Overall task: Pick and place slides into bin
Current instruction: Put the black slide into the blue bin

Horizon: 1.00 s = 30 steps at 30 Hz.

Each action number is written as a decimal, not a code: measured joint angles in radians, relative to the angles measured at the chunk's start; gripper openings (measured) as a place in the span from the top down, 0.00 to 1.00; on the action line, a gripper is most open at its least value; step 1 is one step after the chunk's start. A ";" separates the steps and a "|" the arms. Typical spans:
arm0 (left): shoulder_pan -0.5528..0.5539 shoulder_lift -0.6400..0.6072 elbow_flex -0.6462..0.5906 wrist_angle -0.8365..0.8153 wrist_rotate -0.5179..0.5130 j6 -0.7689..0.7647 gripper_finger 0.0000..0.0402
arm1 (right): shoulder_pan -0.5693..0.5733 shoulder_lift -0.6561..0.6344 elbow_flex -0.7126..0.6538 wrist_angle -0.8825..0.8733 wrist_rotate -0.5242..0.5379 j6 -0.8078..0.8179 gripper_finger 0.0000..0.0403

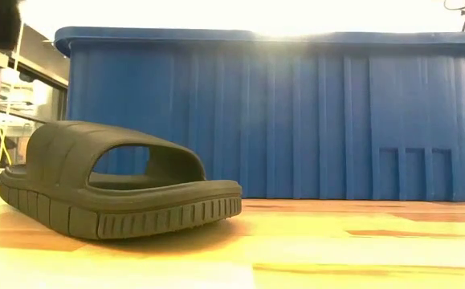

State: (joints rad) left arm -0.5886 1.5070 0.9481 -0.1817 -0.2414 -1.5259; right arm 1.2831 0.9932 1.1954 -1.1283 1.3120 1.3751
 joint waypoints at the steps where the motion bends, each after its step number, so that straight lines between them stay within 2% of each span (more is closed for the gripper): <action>1: -0.008 0.000 -0.019 0.006 -0.018 -0.024 0.71 | 0.000 0.000 0.000 0.007 -0.001 -0.009 0.69; 7: -0.029 -0.010 -0.122 0.084 -0.134 -0.105 0.71 | 0.000 0.000 0.000 0.038 -0.001 -0.032 0.69; 13: -0.044 -0.013 -0.133 0.021 -0.203 -0.074 0.71 | 0.000 0.000 0.001 0.060 -0.001 -0.033 0.69; 23: -0.083 -0.010 -0.131 0.031 -0.229 0.266 0.71 | 0.000 0.001 0.001 0.071 0.000 -0.033 0.69; 30: -0.086 0.013 -0.132 0.026 -0.245 0.422 0.71 | 0.000 0.001 0.001 0.072 0.005 -0.032 0.69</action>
State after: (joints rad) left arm -0.6743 1.5197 0.8165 -0.1562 -0.4861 -1.1039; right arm 1.2827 0.9939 1.1965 -1.0564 1.3166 1.3432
